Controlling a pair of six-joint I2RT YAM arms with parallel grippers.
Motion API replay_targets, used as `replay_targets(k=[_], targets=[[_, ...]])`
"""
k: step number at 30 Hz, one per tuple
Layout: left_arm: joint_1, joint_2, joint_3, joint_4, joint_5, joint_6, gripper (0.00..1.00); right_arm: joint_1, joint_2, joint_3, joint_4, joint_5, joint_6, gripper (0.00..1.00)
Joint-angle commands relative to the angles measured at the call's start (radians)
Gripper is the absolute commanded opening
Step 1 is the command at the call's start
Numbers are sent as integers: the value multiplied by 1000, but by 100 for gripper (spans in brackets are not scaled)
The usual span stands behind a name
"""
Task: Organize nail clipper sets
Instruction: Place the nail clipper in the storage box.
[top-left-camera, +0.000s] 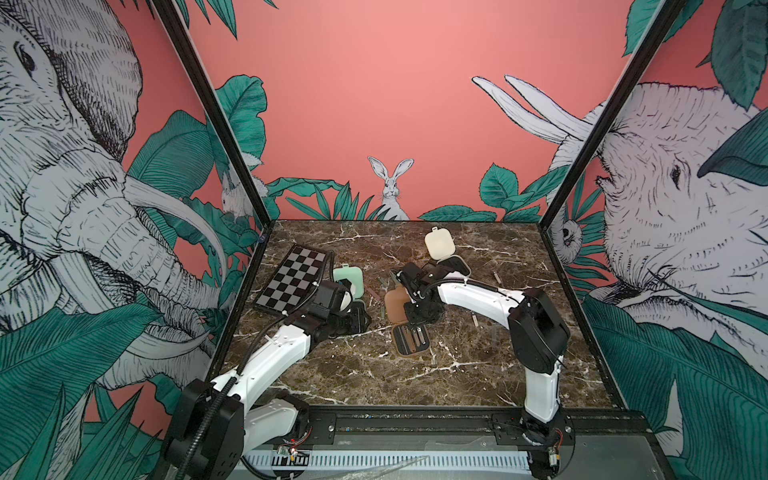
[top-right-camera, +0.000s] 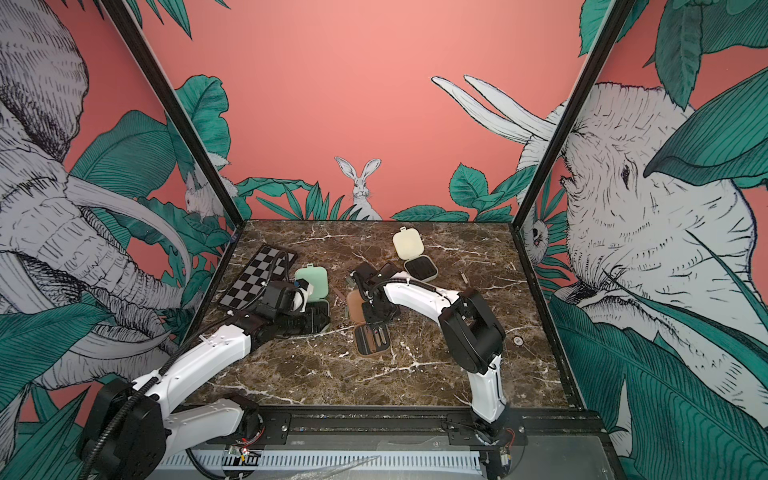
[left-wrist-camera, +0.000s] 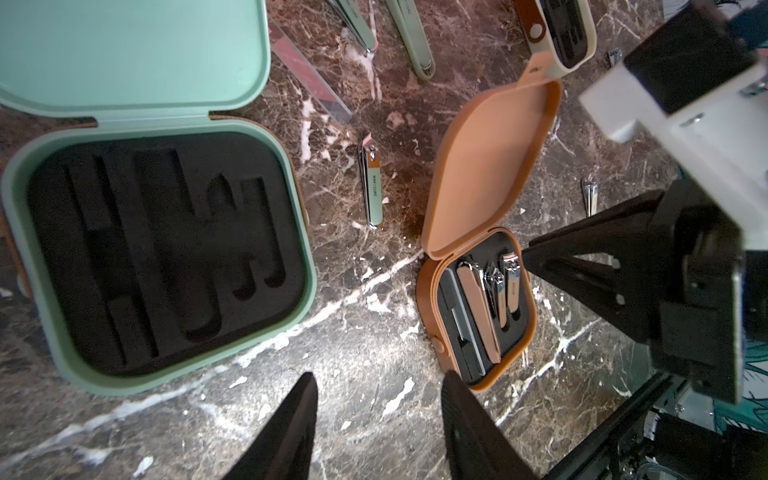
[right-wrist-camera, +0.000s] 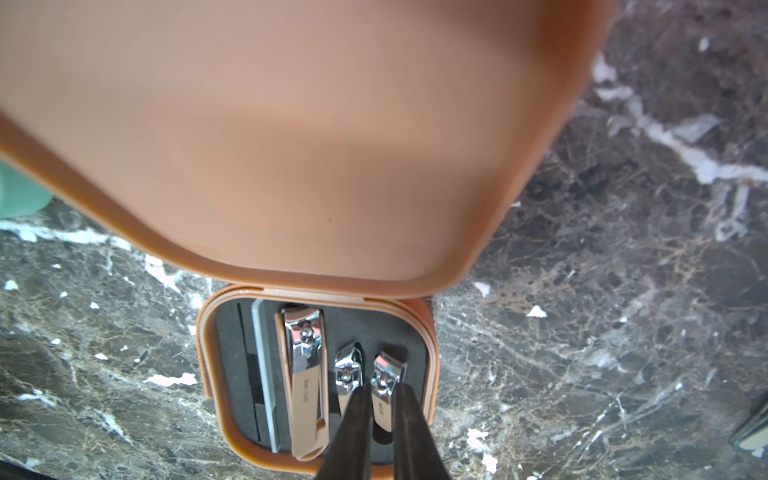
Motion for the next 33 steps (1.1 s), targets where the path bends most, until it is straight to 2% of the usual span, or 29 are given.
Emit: replay_targets(k=[1, 11, 18, 26, 33], targets=[[4, -23, -13, -5, -7, -7, 51, -9, 31, 17, -16, 4, -8, 11], [4, -22, -9, -13, -12, -4, 51, -11, 68, -51, 29, -14, -1, 9], [4, -16, -1, -13, -9, -4, 51, -10, 54, -22, 10, 2, -5, 8], [4, -21, -2, -19, -12, -3, 51, -4, -8, 60, -32, 16, -14, 21], [4, -23, -3, -20, -18, 2, 51, 50, 17, 98, -45, -16, -8, 29]])
